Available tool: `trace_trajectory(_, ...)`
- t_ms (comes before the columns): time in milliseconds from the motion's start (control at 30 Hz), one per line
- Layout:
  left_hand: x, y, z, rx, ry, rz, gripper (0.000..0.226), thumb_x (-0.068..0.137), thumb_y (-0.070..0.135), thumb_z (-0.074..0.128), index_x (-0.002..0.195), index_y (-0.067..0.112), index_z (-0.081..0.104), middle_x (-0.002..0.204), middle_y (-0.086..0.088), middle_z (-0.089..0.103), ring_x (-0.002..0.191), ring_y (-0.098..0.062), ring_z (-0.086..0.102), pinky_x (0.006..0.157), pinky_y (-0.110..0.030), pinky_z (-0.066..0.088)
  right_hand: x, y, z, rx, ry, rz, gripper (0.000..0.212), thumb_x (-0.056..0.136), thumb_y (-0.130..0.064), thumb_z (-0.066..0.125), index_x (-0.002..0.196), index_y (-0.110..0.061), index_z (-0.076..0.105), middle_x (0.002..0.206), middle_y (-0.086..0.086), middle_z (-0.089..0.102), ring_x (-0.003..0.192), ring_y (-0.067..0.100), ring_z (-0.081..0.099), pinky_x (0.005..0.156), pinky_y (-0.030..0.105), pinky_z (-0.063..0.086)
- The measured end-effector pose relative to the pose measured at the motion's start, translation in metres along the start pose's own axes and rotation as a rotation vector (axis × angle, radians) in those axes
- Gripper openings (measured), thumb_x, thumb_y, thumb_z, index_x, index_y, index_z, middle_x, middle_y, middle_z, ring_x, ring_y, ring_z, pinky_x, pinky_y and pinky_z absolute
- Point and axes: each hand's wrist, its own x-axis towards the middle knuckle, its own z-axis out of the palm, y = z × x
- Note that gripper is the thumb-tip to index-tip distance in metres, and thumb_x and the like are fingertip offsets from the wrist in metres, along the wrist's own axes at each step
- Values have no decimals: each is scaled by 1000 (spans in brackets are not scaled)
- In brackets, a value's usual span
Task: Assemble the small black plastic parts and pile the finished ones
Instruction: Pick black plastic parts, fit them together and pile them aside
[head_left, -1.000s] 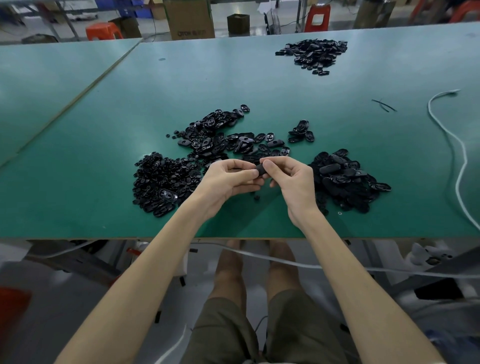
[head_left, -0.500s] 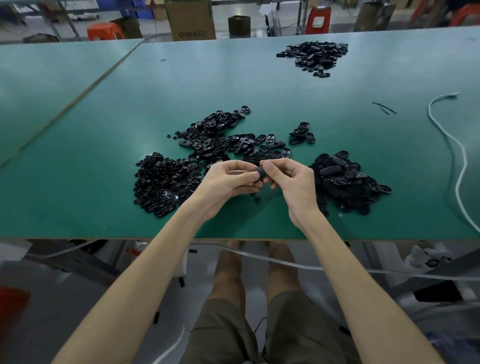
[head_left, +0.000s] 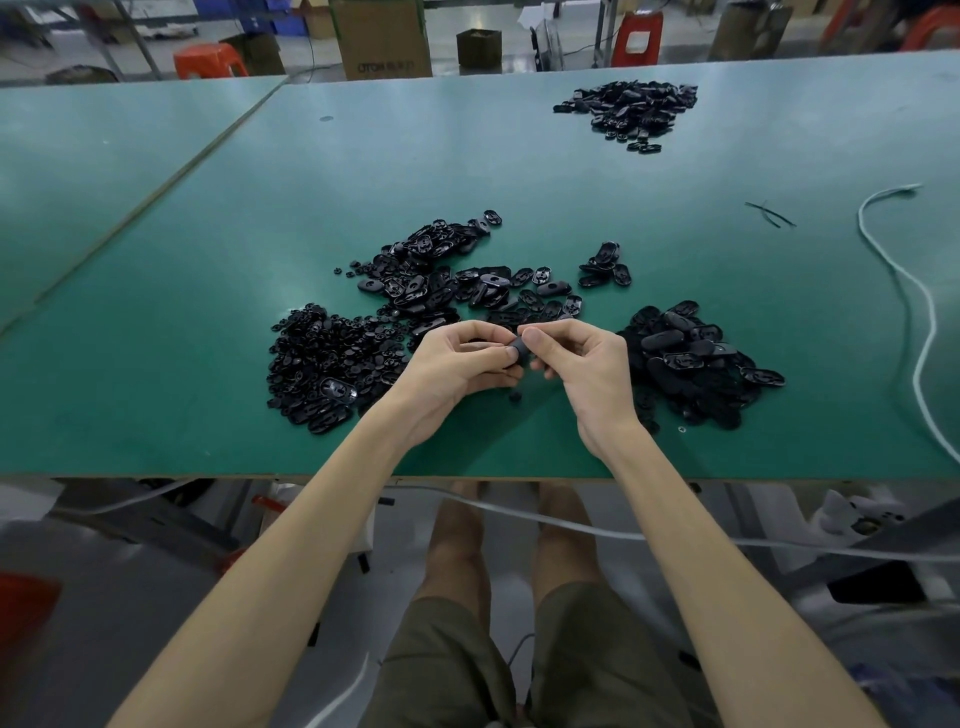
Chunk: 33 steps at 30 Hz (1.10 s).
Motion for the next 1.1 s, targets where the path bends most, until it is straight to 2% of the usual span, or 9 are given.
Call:
trace_trajectory(167,-1,1,5,32,65,-1,16,90,-11,67,103,-2,66,88,-17,73,76,-26,72,84,-35,63,0,-1,1,-38,5,-2,3,87,-15,82,89,-17,82,70,-4,73,64,8,57,61,19,48)
trace_trajectory(367,-1,2,14,64,172,-11,15,87,-13,67,96,-1,67,75,-11,73,69,-24,72,78,-33,63,0,-1,1,-69,10,-8,6,89,-11,80,88,-17,80,68,-13,72,62,-3,57,61,12,46)
trace_trajectory(500,0,2,17,82,198,-9,15,85,-14,67,92,0,68,70,-8,74,66,-23,73,74,-31,63,0,0,1,-83,20,6,3,89,-13,80,89,-15,80,71,-11,73,64,-2,59,63,14,46)
trace_trajectory(667,-3,1,8,27,111,6,15,86,-9,74,99,-1,72,88,-18,76,84,-30,76,84,-37,63,1,-1,0,-71,43,7,6,91,-15,79,87,-20,79,69,-8,71,62,3,54,62,16,47)
trace_trajectory(767,-5,-1,4,6,77,17,16,87,-7,74,102,-3,72,96,-23,76,87,-31,76,83,-36,62,0,0,0,-92,35,4,6,92,-17,79,87,-21,79,69,-8,71,63,5,54,62,17,46)
trace_trajectory(867,-4,-1,6,61,117,34,16,86,-9,74,101,-4,72,94,-24,76,82,-30,76,80,-35,62,0,0,1,-109,31,12,6,92,-18,79,87,-21,79,69,-7,70,63,5,54,63,17,46)
trace_trajectory(967,-1,3,11,157,155,86,14,86,-10,73,98,-3,71,84,-19,77,73,-26,76,73,-31,62,0,-1,2,-87,56,19,4,93,-18,78,89,-19,79,71,-5,70,64,6,54,63,19,47)
trace_trajectory(1100,5,18,23,291,200,218,14,86,-9,73,94,2,71,83,-16,76,71,-20,74,72,-31,62,1,-1,1,-31,147,12,10,102,-16,65,100,-17,76,79,-5,74,70,5,64,66,18,50)
